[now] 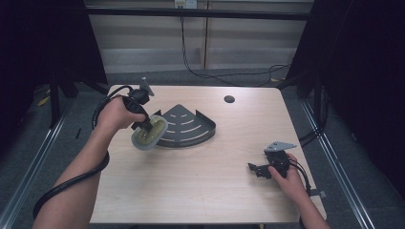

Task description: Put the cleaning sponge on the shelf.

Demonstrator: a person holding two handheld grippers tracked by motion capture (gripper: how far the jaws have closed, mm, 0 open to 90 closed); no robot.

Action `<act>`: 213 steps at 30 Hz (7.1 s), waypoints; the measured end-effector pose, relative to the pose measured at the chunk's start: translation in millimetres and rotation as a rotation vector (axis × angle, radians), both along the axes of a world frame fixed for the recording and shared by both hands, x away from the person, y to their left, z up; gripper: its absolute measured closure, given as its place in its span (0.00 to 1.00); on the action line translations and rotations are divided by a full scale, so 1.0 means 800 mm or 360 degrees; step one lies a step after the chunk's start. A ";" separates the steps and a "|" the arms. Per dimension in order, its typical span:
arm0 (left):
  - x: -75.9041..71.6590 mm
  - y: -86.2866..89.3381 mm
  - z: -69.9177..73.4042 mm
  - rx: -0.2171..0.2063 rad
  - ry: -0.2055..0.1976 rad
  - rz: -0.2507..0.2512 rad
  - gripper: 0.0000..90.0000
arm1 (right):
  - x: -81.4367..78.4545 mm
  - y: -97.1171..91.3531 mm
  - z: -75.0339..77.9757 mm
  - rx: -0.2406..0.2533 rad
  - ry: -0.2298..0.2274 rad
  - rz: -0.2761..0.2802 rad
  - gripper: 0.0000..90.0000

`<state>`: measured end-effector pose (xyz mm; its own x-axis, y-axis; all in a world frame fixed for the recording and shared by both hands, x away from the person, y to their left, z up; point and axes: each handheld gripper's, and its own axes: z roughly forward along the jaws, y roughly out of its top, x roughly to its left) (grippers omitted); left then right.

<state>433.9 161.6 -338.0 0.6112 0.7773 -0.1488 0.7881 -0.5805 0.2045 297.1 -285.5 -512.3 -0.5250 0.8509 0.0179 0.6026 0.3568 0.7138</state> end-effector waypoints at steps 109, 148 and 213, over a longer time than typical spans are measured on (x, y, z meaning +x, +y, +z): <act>0.091 -0.001 -0.088 0.0060 -0.0077 0.0030 0.66 | 0.000 0.000 0.000 0.0001 0.0005 -0.0005 0.10; 0.068 0.005 -0.070 0.0094 -0.0014 0.0119 0.30 | 0.000 0.000 0.000 0.0000 0.0003 -0.0003 0.10; -0.035 0.035 -0.111 0.0034 0.0019 0.0017 0.30 | -0.001 0.000 0.000 0.0001 0.0009 -0.0009 0.10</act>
